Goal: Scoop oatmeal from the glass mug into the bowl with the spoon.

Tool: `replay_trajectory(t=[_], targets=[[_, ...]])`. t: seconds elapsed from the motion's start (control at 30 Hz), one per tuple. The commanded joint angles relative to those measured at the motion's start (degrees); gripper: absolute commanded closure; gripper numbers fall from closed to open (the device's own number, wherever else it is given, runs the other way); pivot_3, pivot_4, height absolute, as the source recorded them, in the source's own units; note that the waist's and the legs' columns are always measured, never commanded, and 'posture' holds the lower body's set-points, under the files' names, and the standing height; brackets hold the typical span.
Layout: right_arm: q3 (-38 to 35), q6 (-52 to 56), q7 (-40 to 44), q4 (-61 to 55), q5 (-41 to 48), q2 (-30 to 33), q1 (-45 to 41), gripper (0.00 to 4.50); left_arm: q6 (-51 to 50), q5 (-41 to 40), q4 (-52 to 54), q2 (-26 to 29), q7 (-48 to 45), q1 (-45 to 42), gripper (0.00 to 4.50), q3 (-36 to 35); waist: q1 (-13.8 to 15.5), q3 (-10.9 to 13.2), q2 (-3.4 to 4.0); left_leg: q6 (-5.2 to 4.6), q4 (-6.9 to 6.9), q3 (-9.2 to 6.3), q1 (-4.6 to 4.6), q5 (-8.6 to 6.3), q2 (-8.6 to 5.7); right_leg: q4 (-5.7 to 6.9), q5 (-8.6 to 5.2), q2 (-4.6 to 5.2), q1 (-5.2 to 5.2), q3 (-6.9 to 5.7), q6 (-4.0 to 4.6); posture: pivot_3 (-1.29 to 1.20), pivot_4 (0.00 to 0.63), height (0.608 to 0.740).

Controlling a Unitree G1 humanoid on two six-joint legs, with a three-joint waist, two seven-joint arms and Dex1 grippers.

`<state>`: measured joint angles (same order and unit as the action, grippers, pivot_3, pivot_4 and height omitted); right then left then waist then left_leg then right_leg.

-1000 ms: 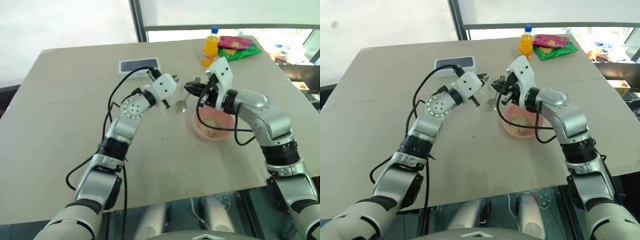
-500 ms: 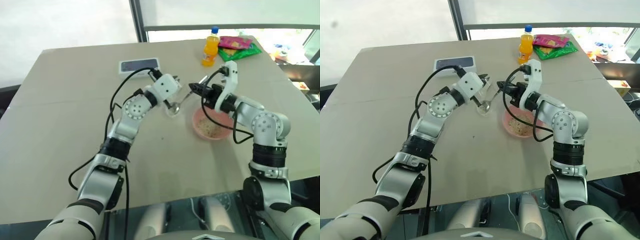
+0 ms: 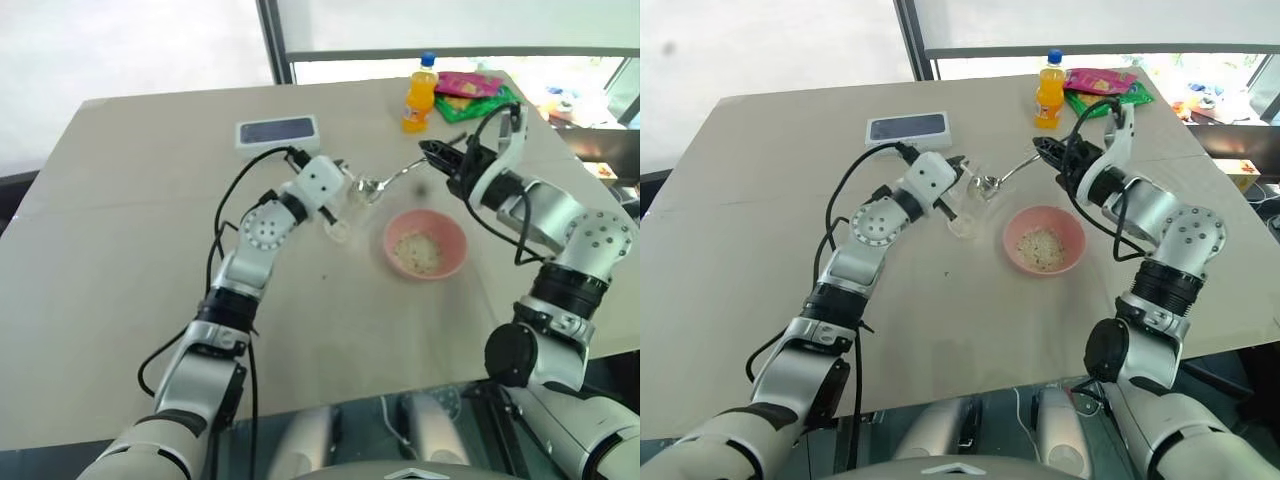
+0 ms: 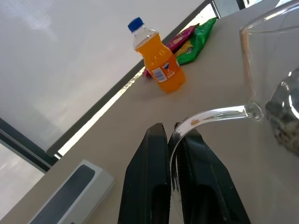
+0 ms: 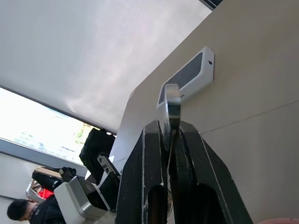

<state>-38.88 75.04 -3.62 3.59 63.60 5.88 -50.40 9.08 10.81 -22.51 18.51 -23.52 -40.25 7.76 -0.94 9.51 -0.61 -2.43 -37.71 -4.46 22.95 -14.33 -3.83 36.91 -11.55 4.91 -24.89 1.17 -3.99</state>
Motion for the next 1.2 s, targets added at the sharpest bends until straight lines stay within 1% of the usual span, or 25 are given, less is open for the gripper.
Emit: replay_trajectory(t=[0.03, 0.3, 0.5, 0.7, 0.9, 1.2], targets=[[-2.4, -0.3, -3.6, -0.4, 8.7, 0.8, -2.7, 4.5, 1.4, -1.5, 3.6, -0.5, 0.3, 0.8, 4.43, -0.5, 0.0, 0.0, 0.0, 0.0, 0.0, 0.0, 0.0, 0.0, 0.0, 0.0, 0.0, 0.0, 0.0, 0.0, 0.0, 0.0, 0.15, 0.74], [-1.4, -2.5, -12.6, -0.3, 20.8, 3.3, 0.8, 4.5, 3.1, -2.0, 4.2, -1.5, 1.5, 2.7, 4.43, -0.6, 0.0, 0.0, 0.0, -0.16, 0.0, 0.05, 0.0, -0.09, 0.0, 0.0, 0.0, 0.01, 0.0, 0.05, 0.0, 0.0, 0.15, 0.74], [1.6, -5.8, -17.9, 0.0, 27.9, 6.1, 3.7, 4.5, 3.5, -1.8, 4.3, -1.7, 2.1, 2.7, 4.43, -0.4, 0.0, 0.0, 0.0, -0.18, 0.0, 0.11, 0.0, -0.1, 0.01, 0.01, 0.0, 0.0, -0.01, 0.09, 0.0, 0.0, 0.15, 0.74], [5.2, -10.2, -19.6, 0.1, 32.2, 8.5, 5.7, 4.5, 4.0, -1.8, 3.7, -1.9, 2.1, 2.5, 4.43, -0.6, 0.0, 0.0, 0.0, -0.2, 0.0, 0.13, -0.01, -0.1, 0.01, 0.01, 0.0, -0.01, 0.0, 0.1, 0.0, 0.0, 0.15, 0.74], [7.7, -13.6, -19.2, 0.2, 33.4, 11.5, 8.6, 4.5, 4.2, -1.8, 3.6, -2.2, 2.2, 2.7, 4.43, -0.5, 0.0, 0.0, 0.0, -0.21, 0.0, 0.14, -0.01, -0.1, 0.01, 0.0, 0.0, -0.01, 0.01, 0.1, -0.01, 0.0, 0.15, 0.74], [9.1, -17.2, -19.4, -0.7, 37.4, 15.3, 10.5, 4.5, 4.6, -1.8, 3.5, -1.9, 2.0, 3.3, 4.43, -0.6, 0.0, 0.0, 0.0, -0.21, 0.0, 0.16, -0.01, -0.1, 0.02, 0.0, 0.0, -0.02, 0.01, 0.11, -0.01, 0.0, 0.15, 0.74]])
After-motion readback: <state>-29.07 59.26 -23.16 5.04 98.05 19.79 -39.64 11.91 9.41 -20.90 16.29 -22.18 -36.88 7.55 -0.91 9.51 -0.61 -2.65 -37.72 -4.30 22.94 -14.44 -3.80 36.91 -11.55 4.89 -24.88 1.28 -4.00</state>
